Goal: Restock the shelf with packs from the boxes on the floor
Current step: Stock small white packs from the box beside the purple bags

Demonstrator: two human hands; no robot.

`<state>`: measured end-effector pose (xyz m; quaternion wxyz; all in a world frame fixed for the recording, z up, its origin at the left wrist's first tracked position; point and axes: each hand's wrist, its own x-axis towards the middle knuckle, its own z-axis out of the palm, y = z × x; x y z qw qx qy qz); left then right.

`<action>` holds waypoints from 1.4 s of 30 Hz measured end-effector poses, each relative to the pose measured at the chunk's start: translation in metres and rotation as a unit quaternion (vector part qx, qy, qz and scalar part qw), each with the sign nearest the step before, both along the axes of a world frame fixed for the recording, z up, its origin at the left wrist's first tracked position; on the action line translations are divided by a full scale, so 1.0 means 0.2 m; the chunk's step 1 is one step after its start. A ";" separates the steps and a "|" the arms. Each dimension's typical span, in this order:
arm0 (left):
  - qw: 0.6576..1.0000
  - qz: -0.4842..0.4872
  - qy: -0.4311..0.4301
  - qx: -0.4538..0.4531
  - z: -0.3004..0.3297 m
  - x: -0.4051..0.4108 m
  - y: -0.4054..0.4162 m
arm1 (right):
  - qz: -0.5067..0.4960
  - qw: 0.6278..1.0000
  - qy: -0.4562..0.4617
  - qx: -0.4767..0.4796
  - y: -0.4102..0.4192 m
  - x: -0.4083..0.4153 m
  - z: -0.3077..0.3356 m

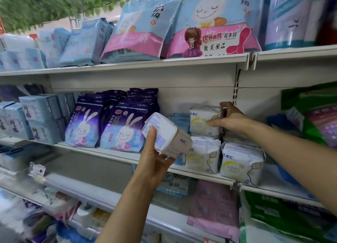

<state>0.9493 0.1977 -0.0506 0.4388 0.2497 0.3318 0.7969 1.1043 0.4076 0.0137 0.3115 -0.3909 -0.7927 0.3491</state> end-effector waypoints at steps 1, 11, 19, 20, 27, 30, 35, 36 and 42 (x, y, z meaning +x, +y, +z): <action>1.000 -0.006 0.003 0.003 0.00 0.00 -0.02 | -0.005 1.000 0.011 0.002 -0.02 0.00 0.01; 0.992 -0.127 0.007 -0.001 0.01 -0.01 -0.22 | 0.099 0.978 0.111 0.146 -0.53 0.05 0.08; 0.974 -0.223 0.030 0.021 -0.05 0.01 -0.31 | 0.232 0.972 0.026 -0.028 -0.80 0.05 0.06; 0.970 -0.242 0.033 0.022 -0.05 0.01 -0.32 | 0.248 0.968 0.010 -0.047 -0.82 0.05 0.06; 0.955 -0.294 0.029 -0.024 -0.12 0.02 -0.34 | 0.335 0.933 -0.048 -0.125 -0.89 0.09 0.04; 0.953 -0.299 0.029 -0.040 -0.11 0.02 -0.33 | 0.330 0.935 -0.030 -0.127 -0.92 0.11 0.04; 0.956 -0.255 0.124 -0.074 -0.05 0.06 -0.40 | 0.253 0.964 -0.045 -0.063 -0.91 0.15 0.06; 0.952 -0.226 0.189 -0.080 -0.03 0.07 -0.41 | 0.233 0.969 -0.056 -0.053 -0.90 0.16 0.07; 0.933 -0.156 0.316 -0.070 0.03 0.16 -0.39 | 0.153 0.984 0.073 -0.055 -0.89 0.19 0.04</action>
